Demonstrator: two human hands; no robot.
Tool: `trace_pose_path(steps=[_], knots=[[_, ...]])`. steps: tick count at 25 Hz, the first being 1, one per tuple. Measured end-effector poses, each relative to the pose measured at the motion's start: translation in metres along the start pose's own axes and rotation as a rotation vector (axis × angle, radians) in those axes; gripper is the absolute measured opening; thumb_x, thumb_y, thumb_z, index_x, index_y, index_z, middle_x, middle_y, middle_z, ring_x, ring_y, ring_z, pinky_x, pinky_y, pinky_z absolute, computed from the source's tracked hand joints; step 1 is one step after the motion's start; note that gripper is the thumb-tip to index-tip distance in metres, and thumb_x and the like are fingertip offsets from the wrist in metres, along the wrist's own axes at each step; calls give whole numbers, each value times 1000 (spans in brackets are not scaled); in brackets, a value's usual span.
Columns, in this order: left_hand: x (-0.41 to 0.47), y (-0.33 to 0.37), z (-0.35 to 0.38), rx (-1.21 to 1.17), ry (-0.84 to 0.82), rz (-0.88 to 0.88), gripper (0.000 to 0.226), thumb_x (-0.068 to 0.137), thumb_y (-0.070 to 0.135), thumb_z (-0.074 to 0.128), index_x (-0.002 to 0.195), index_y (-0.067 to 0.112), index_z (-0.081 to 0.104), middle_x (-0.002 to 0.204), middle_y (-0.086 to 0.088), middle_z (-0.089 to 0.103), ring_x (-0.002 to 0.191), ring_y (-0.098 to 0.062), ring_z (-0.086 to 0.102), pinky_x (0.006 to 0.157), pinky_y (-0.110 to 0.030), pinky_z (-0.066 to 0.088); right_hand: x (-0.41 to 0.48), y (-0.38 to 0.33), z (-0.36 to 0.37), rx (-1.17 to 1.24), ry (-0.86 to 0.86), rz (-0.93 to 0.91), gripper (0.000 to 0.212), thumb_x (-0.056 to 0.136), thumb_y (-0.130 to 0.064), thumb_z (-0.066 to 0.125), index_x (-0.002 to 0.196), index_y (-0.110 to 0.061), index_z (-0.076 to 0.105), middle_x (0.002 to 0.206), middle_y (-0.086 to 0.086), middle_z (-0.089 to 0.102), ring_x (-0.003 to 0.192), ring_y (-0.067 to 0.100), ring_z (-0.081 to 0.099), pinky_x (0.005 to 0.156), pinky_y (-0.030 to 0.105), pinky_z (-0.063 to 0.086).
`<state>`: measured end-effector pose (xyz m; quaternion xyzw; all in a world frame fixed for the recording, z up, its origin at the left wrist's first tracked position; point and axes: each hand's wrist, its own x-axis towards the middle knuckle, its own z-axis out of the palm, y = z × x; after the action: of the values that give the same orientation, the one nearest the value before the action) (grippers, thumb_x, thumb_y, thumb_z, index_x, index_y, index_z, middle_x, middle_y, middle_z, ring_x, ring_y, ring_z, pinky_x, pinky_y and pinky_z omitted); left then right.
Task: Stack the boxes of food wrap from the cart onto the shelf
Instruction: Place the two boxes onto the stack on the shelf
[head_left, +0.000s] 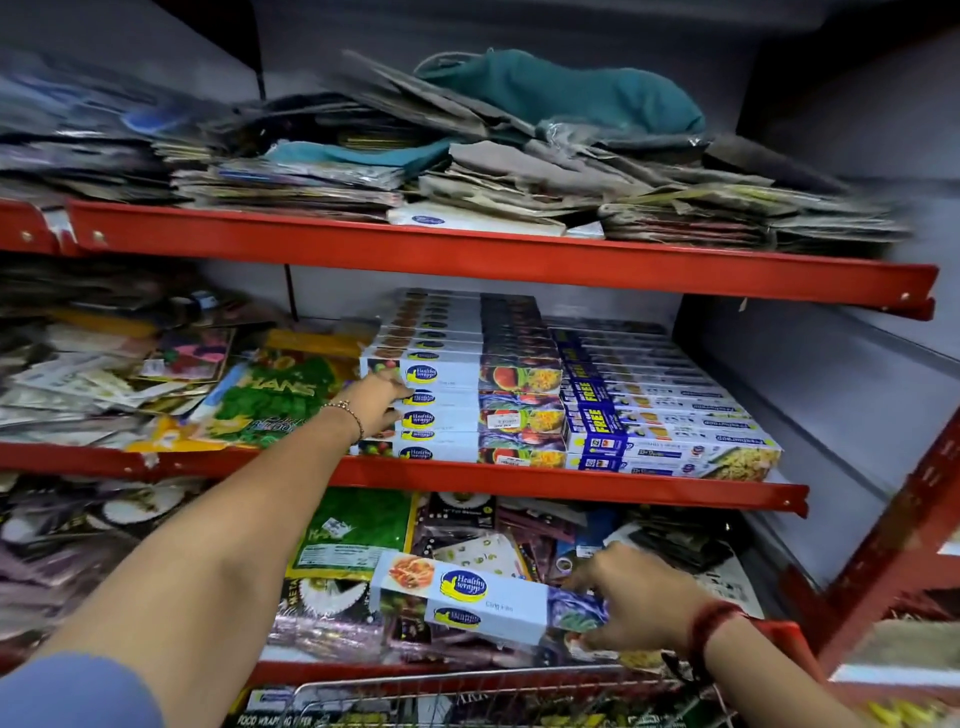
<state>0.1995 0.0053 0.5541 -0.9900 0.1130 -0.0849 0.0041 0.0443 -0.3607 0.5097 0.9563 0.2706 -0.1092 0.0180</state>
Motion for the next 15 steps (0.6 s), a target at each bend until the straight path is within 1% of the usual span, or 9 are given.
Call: trace_pose_path(steps=[2, 4, 7, 9, 12, 15], knots=[[0, -1, 2, -18, 66, -9, 45, 93, 18, 60, 138, 18, 56, 136, -5, 49, 122, -23, 53, 105, -31, 45, 5, -3, -3, 14, -2, 1, 53, 69, -52, 72, 108, -17, 68, 100, 7, 75, 90, 28, 68, 76, 47, 59], [-1, 5, 5, -11, 123, -63, 44, 93, 14, 60, 136, 23, 58, 134, -5, 52, 123, -23, 53, 99, -33, 49, 8, -6, -8, 14, 4, 6, 54, 71, -53, 72, 111, -18, 68, 102, 6, 75, 92, 27, 69, 78, 46, 59], [-5, 14, 8, -20, 147, -151, 45, 93, 11, 59, 135, 27, 57, 140, -6, 52, 127, -26, 52, 96, -42, 55, 12, -15, -24, 18, 20, 4, 55, 76, -49, 76, 124, -23, 67, 116, -1, 73, 103, 19, 67, 84, 37, 58], [-10, 15, 5, -61, 144, -167, 46, 93, 13, 59, 136, 27, 55, 141, -6, 54, 122, -28, 58, 92, -43, 56, 13, -20, -39, 8, 34, 1, 58, 78, -46, 78, 129, -23, 65, 121, -2, 70, 108, 17, 66, 85, 32, 56], [-25, 8, -5, -132, 177, -140, 48, 92, 18, 63, 137, 29, 53, 137, -5, 60, 114, -28, 65, 88, -42, 59, 21, -29, -62, -9, 46, 6, 55, 78, -42, 80, 127, -21, 66, 117, -2, 71, 104, 16, 65, 81, 28, 54], [-40, -1, -22, -108, 221, -139, 43, 92, 24, 64, 134, 29, 57, 130, -6, 65, 109, -29, 67, 83, -40, 59, 38, -34, -84, -29, 80, -5, 46, 77, -39, 82, 117, -20, 70, 109, -3, 73, 98, 15, 67, 80, 30, 57]])
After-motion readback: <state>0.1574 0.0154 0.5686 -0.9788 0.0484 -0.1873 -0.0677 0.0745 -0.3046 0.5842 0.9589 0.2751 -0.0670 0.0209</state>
